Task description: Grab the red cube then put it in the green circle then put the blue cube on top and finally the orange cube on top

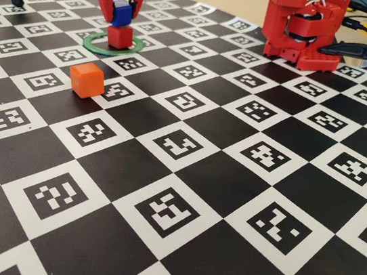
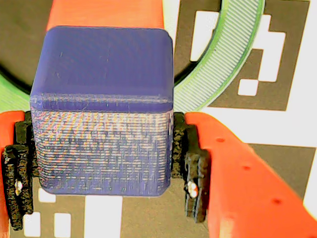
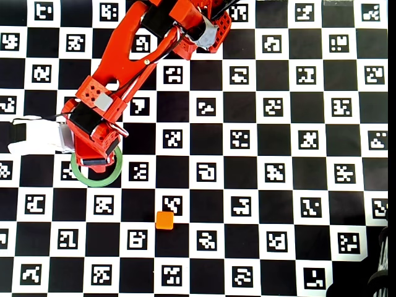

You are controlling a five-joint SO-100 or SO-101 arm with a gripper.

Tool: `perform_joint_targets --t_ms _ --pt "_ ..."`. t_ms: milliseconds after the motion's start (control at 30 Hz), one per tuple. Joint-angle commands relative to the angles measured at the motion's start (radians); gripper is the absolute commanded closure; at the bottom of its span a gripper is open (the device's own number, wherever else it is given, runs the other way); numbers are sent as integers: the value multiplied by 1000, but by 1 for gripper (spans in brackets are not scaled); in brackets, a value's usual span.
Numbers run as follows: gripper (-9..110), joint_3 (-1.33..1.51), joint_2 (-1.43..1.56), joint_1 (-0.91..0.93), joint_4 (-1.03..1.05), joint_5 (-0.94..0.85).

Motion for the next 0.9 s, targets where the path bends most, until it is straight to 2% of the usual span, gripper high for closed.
perform_joint_targets --t_ms 0,700,867 --pt "89 -12 129 6 -11 0" --pt "82 12 129 -11 -21 11" --pt "76 12 130 -15 -23 11"
